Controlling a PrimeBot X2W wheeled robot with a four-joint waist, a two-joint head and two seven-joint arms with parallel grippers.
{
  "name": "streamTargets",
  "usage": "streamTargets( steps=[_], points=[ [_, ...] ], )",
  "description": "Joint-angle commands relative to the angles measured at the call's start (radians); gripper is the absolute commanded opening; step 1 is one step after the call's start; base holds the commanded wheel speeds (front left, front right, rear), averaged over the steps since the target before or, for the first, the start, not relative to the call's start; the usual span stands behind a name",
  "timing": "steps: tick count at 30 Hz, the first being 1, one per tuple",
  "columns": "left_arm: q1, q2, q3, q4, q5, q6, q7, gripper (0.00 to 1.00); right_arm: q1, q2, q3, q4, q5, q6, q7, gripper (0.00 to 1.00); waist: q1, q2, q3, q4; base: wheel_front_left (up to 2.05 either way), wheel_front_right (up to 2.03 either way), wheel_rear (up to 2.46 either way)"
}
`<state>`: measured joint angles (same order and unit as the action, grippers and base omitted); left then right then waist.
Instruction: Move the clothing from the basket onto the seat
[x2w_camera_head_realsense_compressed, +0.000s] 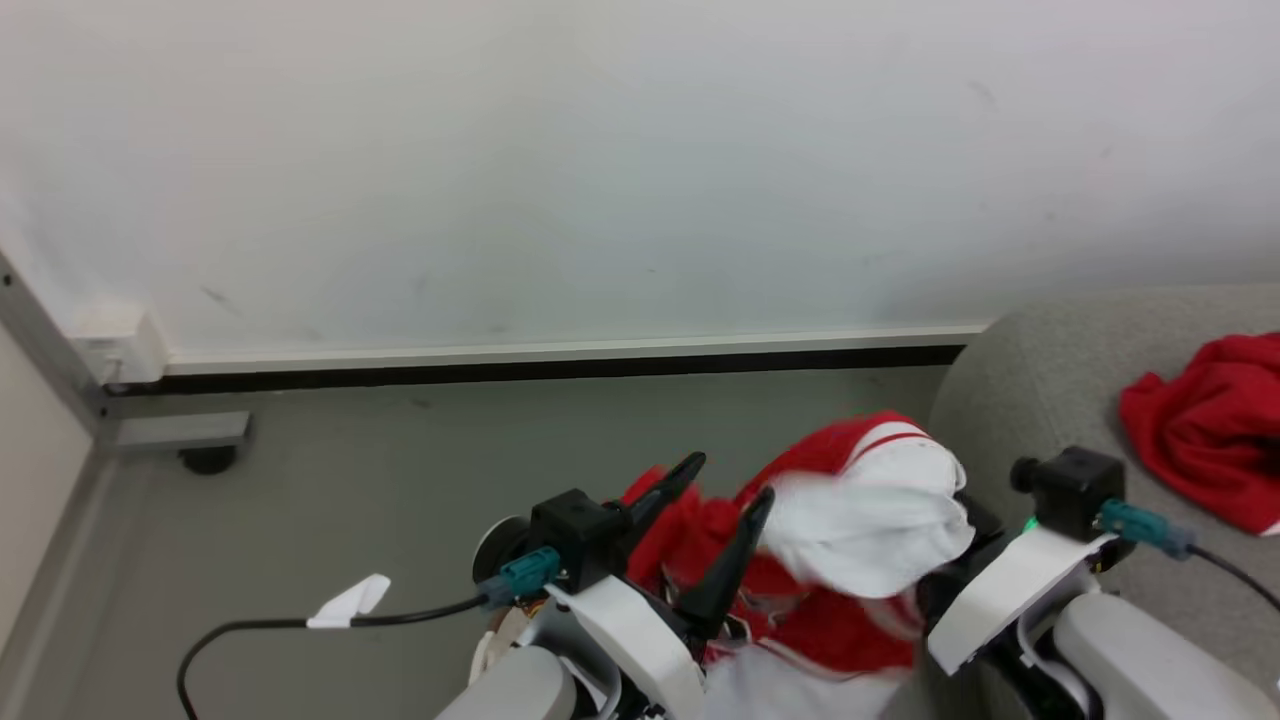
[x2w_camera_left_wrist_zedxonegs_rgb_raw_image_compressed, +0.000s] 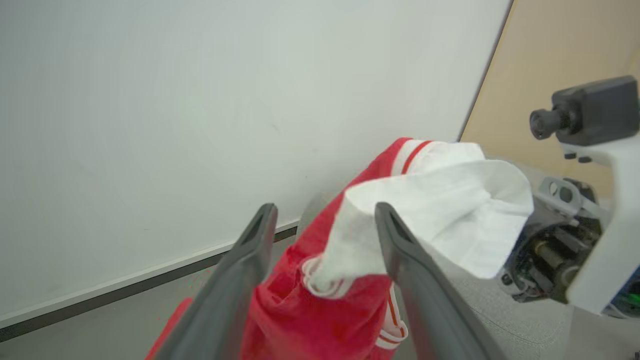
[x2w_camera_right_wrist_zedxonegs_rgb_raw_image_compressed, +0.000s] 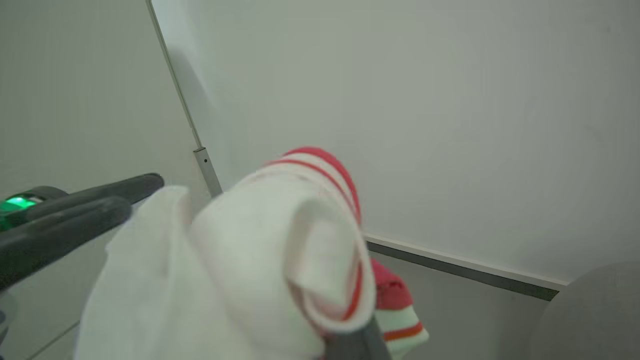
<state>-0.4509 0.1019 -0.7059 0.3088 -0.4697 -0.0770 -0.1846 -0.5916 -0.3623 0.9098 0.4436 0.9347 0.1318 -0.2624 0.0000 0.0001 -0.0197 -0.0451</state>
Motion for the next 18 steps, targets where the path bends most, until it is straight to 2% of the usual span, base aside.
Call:
streamTargets(
  steps=[1, 11, 18],
  points=[
    [0.012, 0.007, -0.001, -0.001, -0.017, 0.003, 0.000, 1.00, 0.012, -0.016, -0.045, -0.017, -0.021, -0.002, -0.003, 0.00, 0.0000, -0.0001, 0.005, -0.039, 0.00, 0.00, 0.00],
    [0.018, 0.016, -0.010, 0.002, -0.011, 0.010, -0.019, 1.00, 0.027, -0.086, -0.242, -0.112, -0.107, -0.002, -0.003, 0.00, 0.0000, -0.0001, 0.016, -0.187, 0.00, 0.00, 0.00],
    [0.006, 0.026, -0.015, 0.006, 0.003, 0.002, -0.048, 1.00, 0.062, -0.143, -0.335, -0.195, -0.155, -0.002, -0.003, 0.00, 0.0000, -0.0001, 0.032, -0.296, 0.00, 0.00, 0.00]
  ],
)
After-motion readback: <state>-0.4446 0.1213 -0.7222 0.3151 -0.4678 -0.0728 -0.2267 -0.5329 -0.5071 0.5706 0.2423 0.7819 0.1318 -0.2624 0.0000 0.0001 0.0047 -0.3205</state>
